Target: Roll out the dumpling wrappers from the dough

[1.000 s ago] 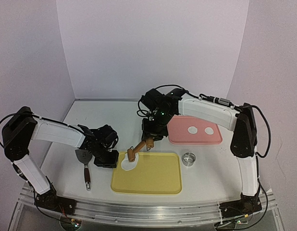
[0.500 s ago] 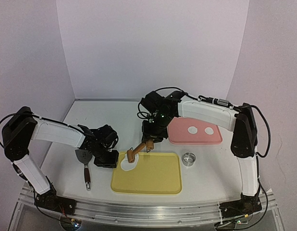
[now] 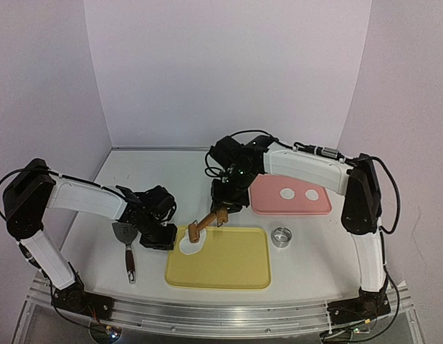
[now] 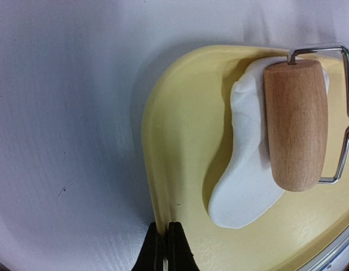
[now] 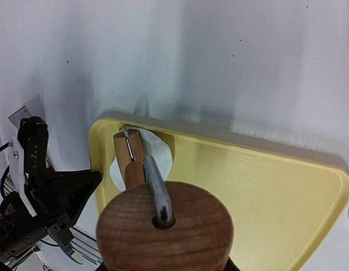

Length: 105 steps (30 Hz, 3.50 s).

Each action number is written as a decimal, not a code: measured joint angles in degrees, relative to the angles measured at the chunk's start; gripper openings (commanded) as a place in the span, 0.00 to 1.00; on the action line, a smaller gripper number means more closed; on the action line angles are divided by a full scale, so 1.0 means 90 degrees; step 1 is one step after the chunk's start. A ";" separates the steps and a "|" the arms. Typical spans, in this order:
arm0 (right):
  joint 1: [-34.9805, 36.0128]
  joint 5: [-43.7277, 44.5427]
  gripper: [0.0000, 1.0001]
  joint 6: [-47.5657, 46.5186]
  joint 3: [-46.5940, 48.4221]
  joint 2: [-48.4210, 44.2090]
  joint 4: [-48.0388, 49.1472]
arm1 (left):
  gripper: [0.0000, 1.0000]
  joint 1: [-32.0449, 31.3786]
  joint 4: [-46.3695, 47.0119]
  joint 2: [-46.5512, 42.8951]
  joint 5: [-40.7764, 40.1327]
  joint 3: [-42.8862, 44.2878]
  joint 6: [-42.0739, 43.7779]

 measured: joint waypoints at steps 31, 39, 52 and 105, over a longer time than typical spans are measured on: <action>-0.0066 -0.0712 0.00 0.0243 0.0872 0.0814 -0.0019 | 0.00 0.0058 -0.0012 0.0015 -0.0019 0.0000 0.0107; 0.0027 -0.0850 0.00 0.0313 0.0903 0.0942 0.0182 | 0.00 0.0058 -0.0007 0.0015 -0.0019 0.0000 0.0107; 0.0063 -0.0661 0.00 0.0425 0.0515 0.0690 0.0442 | 0.00 0.0051 0.0000 0.0010 -0.0070 -0.0015 0.0073; -0.0607 -0.0699 0.00 0.0964 -0.3436 -0.1690 0.2353 | 0.00 -0.0056 0.0284 0.0000 -0.0187 -0.0041 0.0070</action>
